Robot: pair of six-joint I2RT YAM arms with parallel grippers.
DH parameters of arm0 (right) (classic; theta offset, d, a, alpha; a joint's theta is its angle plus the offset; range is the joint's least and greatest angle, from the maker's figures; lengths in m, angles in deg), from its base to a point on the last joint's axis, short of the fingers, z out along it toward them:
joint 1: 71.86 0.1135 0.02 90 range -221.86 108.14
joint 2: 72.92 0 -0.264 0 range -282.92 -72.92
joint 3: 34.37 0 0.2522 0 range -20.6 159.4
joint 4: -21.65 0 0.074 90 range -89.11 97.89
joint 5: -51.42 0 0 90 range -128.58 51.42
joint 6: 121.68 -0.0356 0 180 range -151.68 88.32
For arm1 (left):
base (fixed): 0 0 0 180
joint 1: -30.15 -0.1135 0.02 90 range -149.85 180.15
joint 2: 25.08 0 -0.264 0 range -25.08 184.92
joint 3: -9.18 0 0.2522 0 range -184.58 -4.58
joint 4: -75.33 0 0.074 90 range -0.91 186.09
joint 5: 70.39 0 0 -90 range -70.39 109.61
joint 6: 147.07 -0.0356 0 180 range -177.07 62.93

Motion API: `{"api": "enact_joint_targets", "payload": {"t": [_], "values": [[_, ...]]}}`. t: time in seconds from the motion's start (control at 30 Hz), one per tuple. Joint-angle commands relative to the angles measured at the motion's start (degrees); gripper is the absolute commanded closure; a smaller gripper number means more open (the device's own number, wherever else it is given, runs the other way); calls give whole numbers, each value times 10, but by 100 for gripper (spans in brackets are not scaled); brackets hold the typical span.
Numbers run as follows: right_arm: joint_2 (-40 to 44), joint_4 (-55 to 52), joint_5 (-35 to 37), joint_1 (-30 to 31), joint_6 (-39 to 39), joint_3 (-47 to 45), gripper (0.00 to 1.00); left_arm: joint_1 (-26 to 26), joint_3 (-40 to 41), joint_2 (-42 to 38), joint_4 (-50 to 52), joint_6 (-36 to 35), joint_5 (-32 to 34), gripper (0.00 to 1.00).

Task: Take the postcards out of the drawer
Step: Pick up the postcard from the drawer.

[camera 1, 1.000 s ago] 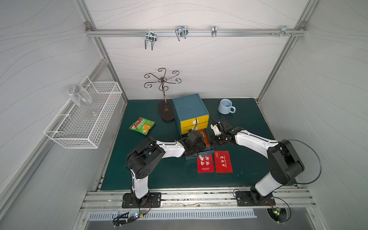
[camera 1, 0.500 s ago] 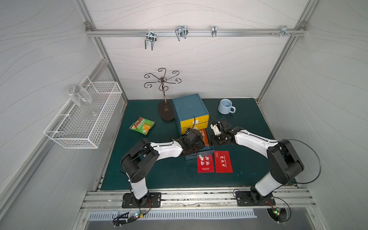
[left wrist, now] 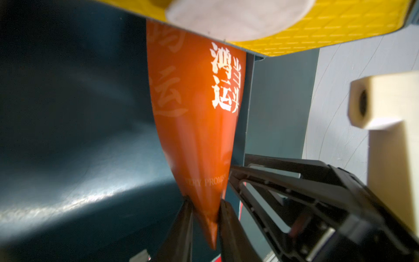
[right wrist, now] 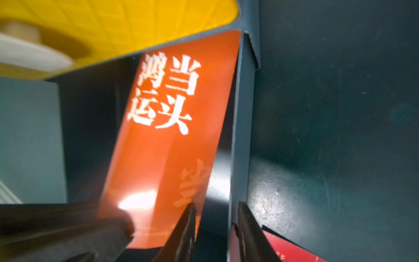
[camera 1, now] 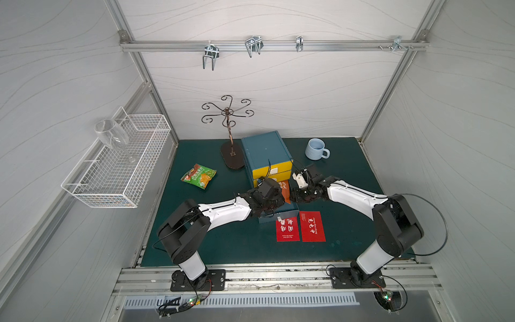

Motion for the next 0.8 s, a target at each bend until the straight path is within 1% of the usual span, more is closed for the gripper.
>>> {"api": "enact_joint_targets", "payload": {"t": [0.0,0.2,0.4,0.5,0.67,0.77], "values": [[34,-28,-39,-14,2,23,60,-1,7,-24,-6,8,-7,76],[66,-43,-72,-33,-3,29,53,-1,8,-39,13,10,-27,77],[76,-44,-142,-62,-20,34,48,0,17,-78,30,10,-36,78],[91,-33,-179,-83,-37,22,46,0,25,-98,45,10,-38,78],[103,-19,-259,-116,-60,9,45,3,41,-128,59,12,-40,78],[110,-10,-280,-121,-67,-7,44,5,52,-141,60,17,-44,78]]}}
